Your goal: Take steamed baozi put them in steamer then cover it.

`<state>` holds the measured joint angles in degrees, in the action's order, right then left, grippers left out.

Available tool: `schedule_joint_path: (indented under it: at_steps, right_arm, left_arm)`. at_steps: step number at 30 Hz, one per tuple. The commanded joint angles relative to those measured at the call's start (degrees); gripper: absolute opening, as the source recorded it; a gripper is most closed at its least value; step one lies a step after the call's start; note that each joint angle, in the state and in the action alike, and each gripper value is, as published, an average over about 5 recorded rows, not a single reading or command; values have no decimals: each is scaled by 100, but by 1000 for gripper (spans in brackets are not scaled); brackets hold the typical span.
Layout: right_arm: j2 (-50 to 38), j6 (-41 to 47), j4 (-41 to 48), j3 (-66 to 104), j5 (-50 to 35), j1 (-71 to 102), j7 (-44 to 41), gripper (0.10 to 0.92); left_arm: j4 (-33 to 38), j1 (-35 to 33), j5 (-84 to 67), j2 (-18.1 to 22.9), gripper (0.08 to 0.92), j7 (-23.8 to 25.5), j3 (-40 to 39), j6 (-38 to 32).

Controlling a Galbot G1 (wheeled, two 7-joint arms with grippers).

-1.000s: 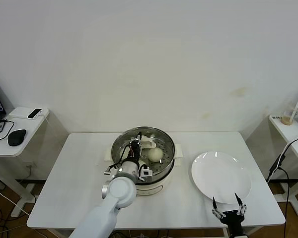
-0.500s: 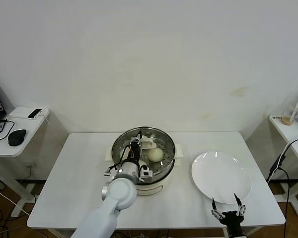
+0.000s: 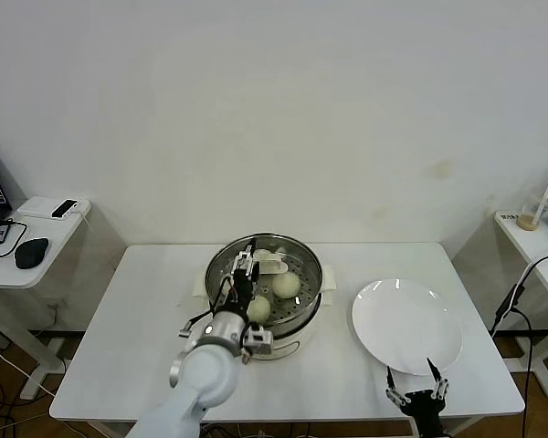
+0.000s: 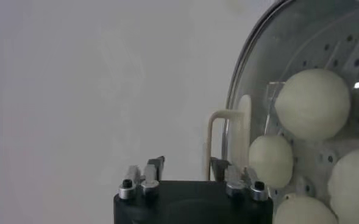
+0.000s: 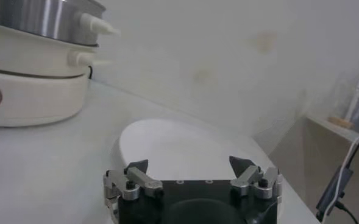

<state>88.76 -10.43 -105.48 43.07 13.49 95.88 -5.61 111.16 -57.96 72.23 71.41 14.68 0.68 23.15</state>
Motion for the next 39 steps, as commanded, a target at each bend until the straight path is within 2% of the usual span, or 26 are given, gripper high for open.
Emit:
schedule_joint_path:
  at_steps: [1,4,7,10,12,14,18,25,31,39]
  right_arm:
    - [-71,-27,-4,27,-52,22,-5,823]
    - [-184,-59,-7,49,-184,47,-11,823]
    - [-308,-88,-21,68,-347,68,-11,823]
    - [-457,-134,-51,54,-472,95,-20,823]
    - [-565,-162,-77,28,-558,117,-32,823]
    - [-671,-175,-101,-9,-705,127,-39,823]
    - [-915,-157,-128,-188,-1180,127,-105,823]
    - [-1706,-323,-103,-501,-2410,474,-193,823]
    - [-2207,-188,-523,-655,-2839,1039,111,823]
    - [-2198,373,-1155,-657,-2715,1473,303,823]
  left_arm:
    - [1452,-1367,-883,-430,751,-395,415,-312]
    - [1976,-2097,-1755,-364,807,-896,774,-439]
    - [2293,-2926,-3049,-105,821,-1552,1399,-656]
    - [2335,-3583,-4837,133,822,-2228,2217,-1392]
    - [2281,-3999,-5811,263,823,-2482,2715,-2050]
    - [2252,-4420,-6465,382,823,-2508,3081,-2454]
    - [2192,-5063,-7457,555,823,-2493,3472,-2792]
    - [1586,-5661,-8047,645,823,-2963,3424,-3991]
    - [1104,-5775,-8171,692,823,-3039,3099,-4265]
    - [1114,-5869,-8191,737,823,-2953,3088,-3951]
